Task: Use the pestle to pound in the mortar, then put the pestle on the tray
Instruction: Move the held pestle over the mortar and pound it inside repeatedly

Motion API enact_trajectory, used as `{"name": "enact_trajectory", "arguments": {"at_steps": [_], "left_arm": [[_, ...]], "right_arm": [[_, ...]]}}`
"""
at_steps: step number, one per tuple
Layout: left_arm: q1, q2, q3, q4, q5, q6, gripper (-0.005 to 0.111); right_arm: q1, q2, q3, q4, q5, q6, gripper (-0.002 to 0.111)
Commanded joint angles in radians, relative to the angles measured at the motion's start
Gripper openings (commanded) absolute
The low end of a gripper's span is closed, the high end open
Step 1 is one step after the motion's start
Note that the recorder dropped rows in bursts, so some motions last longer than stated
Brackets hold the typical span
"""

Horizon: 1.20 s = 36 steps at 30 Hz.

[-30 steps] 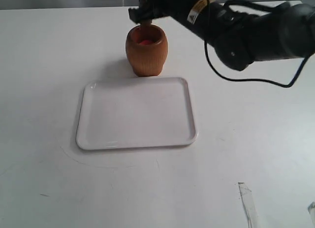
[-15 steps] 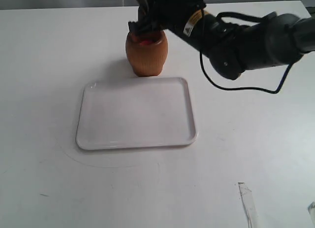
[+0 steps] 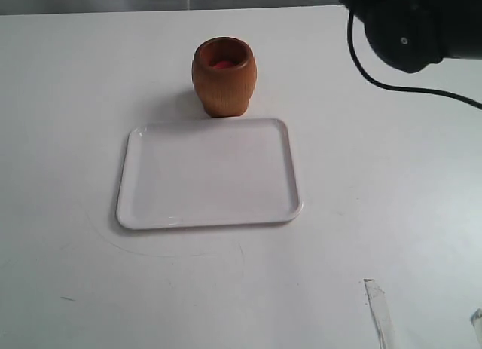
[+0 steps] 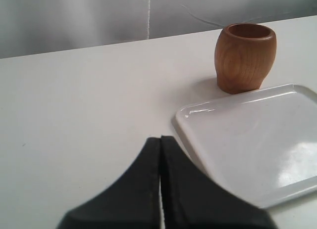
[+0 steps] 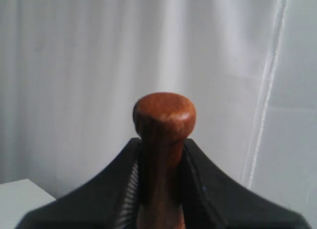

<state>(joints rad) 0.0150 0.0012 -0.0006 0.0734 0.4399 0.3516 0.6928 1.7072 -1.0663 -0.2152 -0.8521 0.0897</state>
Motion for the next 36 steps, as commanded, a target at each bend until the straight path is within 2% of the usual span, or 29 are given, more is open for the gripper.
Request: {"name": "enact_trajectory", "arguments": {"at_steps": [1,10,16,21,29,36], "left_arm": [[-0.008,-0.001,0.001,-0.007,-0.003,-0.008,0.0],[-0.008,-0.001,0.001,-0.007,-0.003,-0.008,0.0],[-0.008,-0.001,0.001,-0.007,-0.003,-0.008,0.0],[-0.008,-0.001,0.001,-0.007,-0.003,-0.008,0.0],[-0.008,-0.001,0.001,-0.007,-0.003,-0.008,0.0],[-0.008,-0.001,0.001,-0.007,-0.003,-0.008,0.0]], "right_arm": [[-0.006,0.038,0.0,-0.015,0.041,-0.015,0.0],[-0.006,0.315,0.0,0.023,0.054,-0.006,0.0],[-0.006,0.393,0.0,0.03,0.056,0.019,0.0],[-0.006,0.282,0.0,0.049,0.034,-0.038,0.0],[-0.006,-0.054,0.0,-0.022,0.031,-0.049,0.0],[-0.006,-0.017,0.0,-0.009,0.053,-0.049,0.0]]}}
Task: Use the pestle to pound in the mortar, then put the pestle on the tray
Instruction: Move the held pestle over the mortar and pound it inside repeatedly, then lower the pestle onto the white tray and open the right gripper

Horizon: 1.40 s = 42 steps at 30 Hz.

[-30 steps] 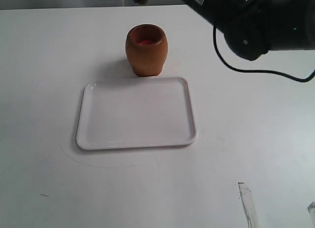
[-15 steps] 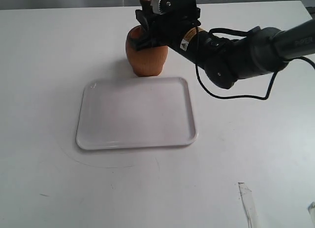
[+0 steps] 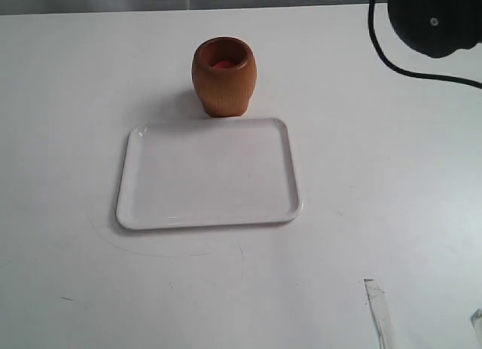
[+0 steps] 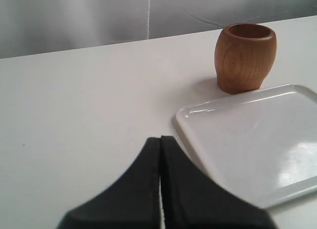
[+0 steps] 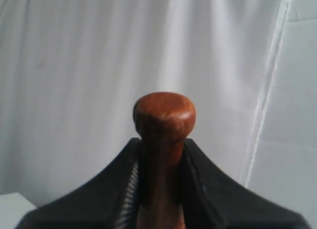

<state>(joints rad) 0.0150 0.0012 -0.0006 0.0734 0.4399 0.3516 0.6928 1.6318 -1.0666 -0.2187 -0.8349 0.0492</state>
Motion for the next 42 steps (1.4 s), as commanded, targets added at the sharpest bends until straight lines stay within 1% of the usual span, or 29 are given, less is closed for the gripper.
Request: {"name": "enact_trajectory", "arguments": {"at_steps": [1,9,14,17,19,22,23,25,28,29,31,32,35,36,38,42], "left_arm": [[-0.008,-0.001,0.001,-0.007,-0.003,-0.008,0.0],[-0.008,-0.001,0.001,-0.007,-0.003,-0.008,0.0],[-0.008,-0.001,0.001,-0.007,-0.003,-0.008,0.0],[-0.008,-0.001,0.001,-0.007,-0.003,-0.008,0.0],[-0.008,-0.001,0.001,-0.007,-0.003,-0.008,0.0],[-0.008,-0.001,0.001,-0.007,-0.003,-0.008,0.0],[-0.008,-0.001,0.001,-0.007,-0.003,-0.008,0.0],[-0.008,-0.001,0.001,-0.007,-0.003,-0.008,0.0],[-0.008,-0.001,0.001,-0.007,-0.003,-0.008,0.0],[-0.008,-0.001,0.001,-0.007,-0.003,-0.008,0.0],[-0.008,-0.001,0.001,-0.007,-0.003,-0.008,0.0],[-0.008,-0.001,0.001,-0.007,-0.003,-0.008,0.0],[-0.008,-0.001,0.001,-0.007,-0.003,-0.008,0.0],[-0.008,-0.001,0.001,-0.007,-0.003,-0.008,0.0],[-0.008,-0.001,0.001,-0.007,-0.003,-0.008,0.0],[-0.008,-0.001,0.001,-0.007,-0.003,-0.008,0.0]], "right_arm": [[-0.006,0.091,0.0,-0.006,0.036,-0.008,0.0],[-0.006,0.397,0.0,0.063,0.036,0.008,0.0],[-0.006,0.481,0.0,0.065,0.033,0.012,0.0],[-0.006,0.449,0.0,0.097,-0.003,0.011,0.0],[-0.006,0.382,0.0,0.1,-0.035,0.004,0.0],[-0.006,0.245,0.0,0.058,-0.049,0.002,0.0],[-0.004,0.178,0.0,0.009,-0.031,0.004,0.0],[0.004,0.09,0.0,-0.081,0.034,0.033,0.0],[0.034,-0.046,0.0,-0.24,0.255,0.105,0.0],[0.049,-0.077,0.0,-0.289,0.383,0.136,0.0],[0.08,-0.104,0.0,-0.347,0.552,0.167,0.0],[0.103,-0.109,0.0,-0.367,0.67,0.17,0.0],[0.161,-0.08,0.0,-0.372,0.875,0.161,0.0],[0.177,-0.064,0.0,-0.372,0.919,0.161,0.0],[0.208,-0.015,0.0,-0.372,0.952,0.156,0.0],[0.227,0.137,0.0,-0.353,0.934,0.153,0.0]]}}
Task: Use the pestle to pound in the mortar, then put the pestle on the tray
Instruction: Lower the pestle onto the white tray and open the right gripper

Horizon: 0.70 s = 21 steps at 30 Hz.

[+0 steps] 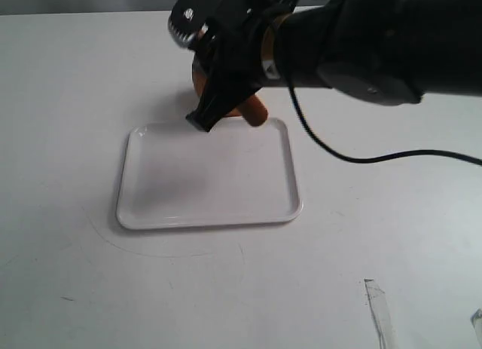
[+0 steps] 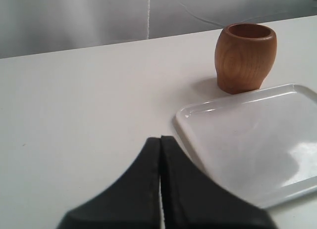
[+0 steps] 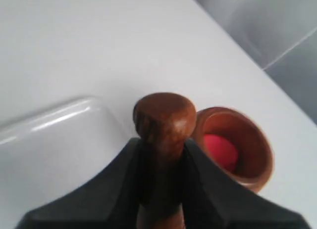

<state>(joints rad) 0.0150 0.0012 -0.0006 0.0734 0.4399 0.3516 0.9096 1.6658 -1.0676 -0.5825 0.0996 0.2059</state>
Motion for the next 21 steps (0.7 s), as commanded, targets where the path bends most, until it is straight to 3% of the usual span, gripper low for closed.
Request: {"name": "enact_trajectory", "arguments": {"at_steps": [1,13,15,18,21], "left_arm": [[-0.008,-0.001,0.001,-0.007,-0.003,-0.008,0.0],[-0.008,-0.001,0.001,-0.007,-0.003,-0.008,0.0],[-0.008,-0.001,0.001,-0.007,-0.003,-0.008,0.0],[-0.008,-0.001,0.001,-0.007,-0.003,-0.008,0.0],[-0.008,-0.001,0.001,-0.007,-0.003,-0.008,0.0]], "right_arm": [[0.011,0.162,-0.001,0.012,-0.003,-0.004,0.0],[0.011,0.388,-0.005,0.065,-0.136,0.008,0.001],[0.011,0.388,-0.005,0.065,-0.136,0.006,0.013],[0.011,0.385,-0.005,0.065,-0.139,0.008,0.045],[0.011,0.315,-0.005,0.073,-0.139,0.011,0.05]]}}
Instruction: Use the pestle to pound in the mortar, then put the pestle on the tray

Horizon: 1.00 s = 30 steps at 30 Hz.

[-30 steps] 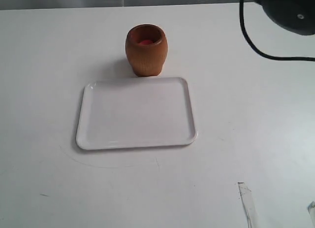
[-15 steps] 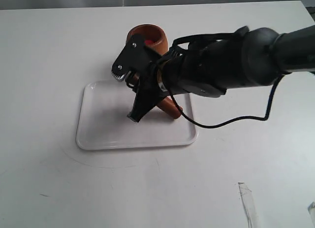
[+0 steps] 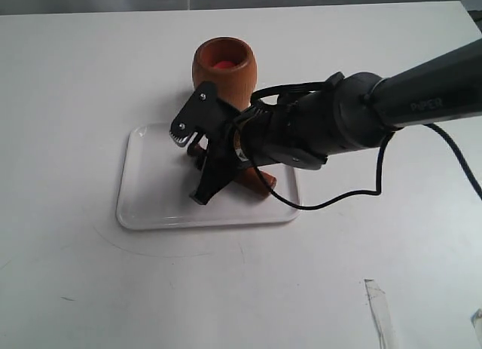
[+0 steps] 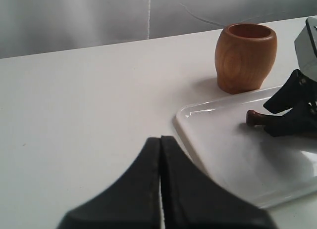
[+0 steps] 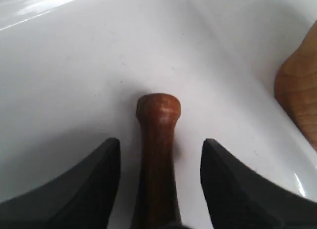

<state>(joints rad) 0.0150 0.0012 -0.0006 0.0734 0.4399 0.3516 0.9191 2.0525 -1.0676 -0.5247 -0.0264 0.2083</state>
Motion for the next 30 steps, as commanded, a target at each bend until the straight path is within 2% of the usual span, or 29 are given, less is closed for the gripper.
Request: {"name": "enact_trajectory", "arguments": {"at_steps": [1,5,7,9,10,19,25,30], "left_arm": [[-0.008,-0.001,0.001,-0.007,-0.003,-0.008,0.0],[-0.008,-0.001,0.001,-0.007,-0.003,-0.008,0.0],[-0.008,-0.001,0.001,-0.007,-0.003,-0.008,0.0],[-0.008,-0.001,0.001,-0.007,-0.003,-0.008,0.0],[-0.008,-0.001,0.001,-0.007,-0.003,-0.008,0.0],[-0.008,-0.001,0.001,-0.007,-0.003,-0.008,0.0],[-0.008,-0.001,0.001,-0.007,-0.003,-0.008,0.0],[-0.008,-0.001,0.001,-0.007,-0.003,-0.008,0.0]], "right_arm": [[0.001,-0.11,-0.005,0.015,-0.012,0.008,0.05],[0.001,-0.345,-0.005,0.053,0.04,0.008,0.047],[0.001,-0.489,-0.005,0.083,0.137,0.008,0.034],[0.017,-0.657,0.056,0.079,0.178,0.002,0.003],[0.025,-0.693,0.079,0.079,0.157,0.002,0.0],[0.141,-1.046,0.409,0.097,-0.244,0.002,0.0],[0.143,-1.177,0.552,0.097,-0.243,0.131,0.0],[0.143,-1.198,0.588,0.097,-0.224,0.148,0.0]]}}
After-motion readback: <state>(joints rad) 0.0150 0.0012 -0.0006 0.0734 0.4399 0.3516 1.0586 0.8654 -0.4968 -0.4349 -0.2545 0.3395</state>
